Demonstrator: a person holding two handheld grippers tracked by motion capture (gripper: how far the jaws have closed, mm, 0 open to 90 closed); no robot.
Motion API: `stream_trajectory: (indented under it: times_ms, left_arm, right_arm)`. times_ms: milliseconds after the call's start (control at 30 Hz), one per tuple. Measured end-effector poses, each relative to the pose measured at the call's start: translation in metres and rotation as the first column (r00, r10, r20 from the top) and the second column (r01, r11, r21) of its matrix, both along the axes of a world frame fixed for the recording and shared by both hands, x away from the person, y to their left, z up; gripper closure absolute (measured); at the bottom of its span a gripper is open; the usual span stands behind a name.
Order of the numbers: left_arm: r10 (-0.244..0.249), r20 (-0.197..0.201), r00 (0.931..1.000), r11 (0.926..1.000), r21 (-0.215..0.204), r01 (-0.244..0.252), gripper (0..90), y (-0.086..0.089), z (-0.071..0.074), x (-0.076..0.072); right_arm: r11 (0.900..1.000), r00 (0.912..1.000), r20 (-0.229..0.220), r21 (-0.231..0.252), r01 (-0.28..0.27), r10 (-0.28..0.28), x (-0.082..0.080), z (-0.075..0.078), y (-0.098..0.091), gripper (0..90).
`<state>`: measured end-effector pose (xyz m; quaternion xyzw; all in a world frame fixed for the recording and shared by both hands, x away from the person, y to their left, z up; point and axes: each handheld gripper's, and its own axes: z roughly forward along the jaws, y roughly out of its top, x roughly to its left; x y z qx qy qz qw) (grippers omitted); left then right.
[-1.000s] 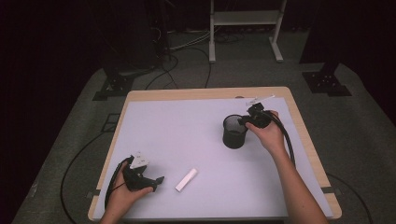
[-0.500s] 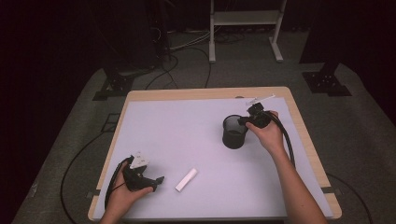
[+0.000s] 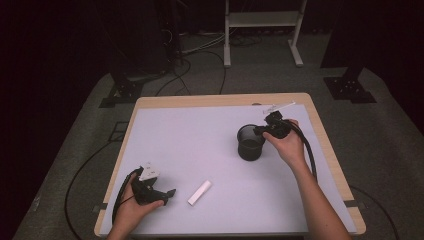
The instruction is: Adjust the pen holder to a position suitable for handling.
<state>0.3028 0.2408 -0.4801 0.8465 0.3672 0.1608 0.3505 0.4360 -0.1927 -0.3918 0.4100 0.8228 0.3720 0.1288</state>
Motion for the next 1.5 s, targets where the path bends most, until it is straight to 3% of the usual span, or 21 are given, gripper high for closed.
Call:
stream_trajectory:
  times_ms: [533, 1500]
  left_arm:
    - [0.001, 0.005, 1.0000, 1.0000, -0.002, -0.001, 1.8, 0.000, 0.000, 0.000]
    - [0.002, 0.004, 1.0000, 1.0000, -0.004, -0.002, 1.8, 0.000, 0.000, 0.000]
  right_arm:
    - [0.9933, 0.9936, 0.003, 0.026, -0.113, 0.113, -0.031, 0.015, 0.022, 81.1]
    - [0.9760, 0.9743, -0.058, 0.014, -0.217, 0.218, -0.049, -0.004, 0.053, 81.1]
